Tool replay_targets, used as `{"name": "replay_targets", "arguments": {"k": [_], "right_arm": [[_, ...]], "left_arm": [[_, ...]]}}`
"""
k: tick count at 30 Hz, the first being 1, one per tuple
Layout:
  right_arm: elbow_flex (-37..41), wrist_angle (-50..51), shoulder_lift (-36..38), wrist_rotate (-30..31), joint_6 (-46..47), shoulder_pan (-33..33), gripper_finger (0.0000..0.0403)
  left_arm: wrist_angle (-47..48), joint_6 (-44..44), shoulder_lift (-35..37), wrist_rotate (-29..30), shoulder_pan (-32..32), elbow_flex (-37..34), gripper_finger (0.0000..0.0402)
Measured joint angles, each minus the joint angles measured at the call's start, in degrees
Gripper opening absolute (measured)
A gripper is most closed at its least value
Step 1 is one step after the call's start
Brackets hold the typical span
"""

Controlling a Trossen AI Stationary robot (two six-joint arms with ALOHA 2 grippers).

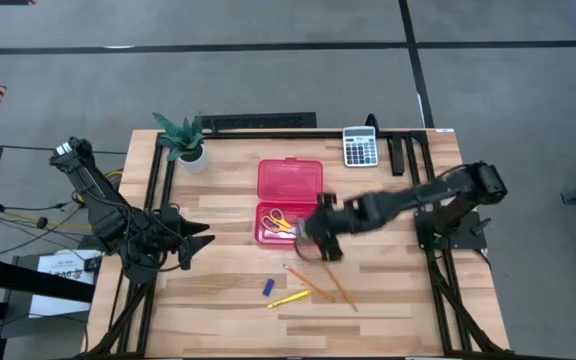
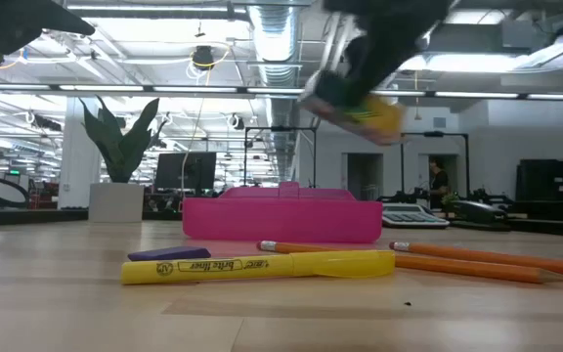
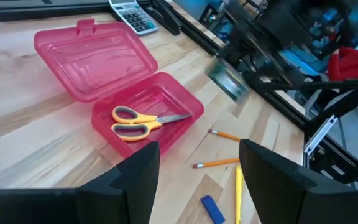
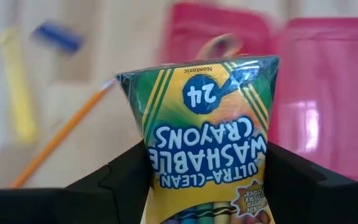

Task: Pack school essentials
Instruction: Put the box of crayons into the supply box

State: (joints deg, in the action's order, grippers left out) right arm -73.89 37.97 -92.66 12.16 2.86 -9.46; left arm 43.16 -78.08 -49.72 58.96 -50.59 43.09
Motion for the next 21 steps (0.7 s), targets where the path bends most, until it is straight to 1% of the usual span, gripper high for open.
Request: {"name": "replay_targets", "arguments": {"k": [5, 8, 21], "right_arm": [[-0.11, -7.30, -1.59, -0.45, -2.00, 6.69, 0.0271], [-0.13, -12.30, -3.84, -4.08, -1.86, 8.94, 0.0271], [-0.09, -12.82, -13.96, -5.49, -3.12, 9.38, 0.0271]], "left_arm": [[-0.01, 0.02, 0.00, -0.05, 0.00, 0.00, 0.0208], [-0.03, 0.51, -0.02, -0.77, 0.00, 0.00, 0.0208], [0.03, 0.94, 0.00, -1.51, 0.02, 0.00, 0.0208]]}}
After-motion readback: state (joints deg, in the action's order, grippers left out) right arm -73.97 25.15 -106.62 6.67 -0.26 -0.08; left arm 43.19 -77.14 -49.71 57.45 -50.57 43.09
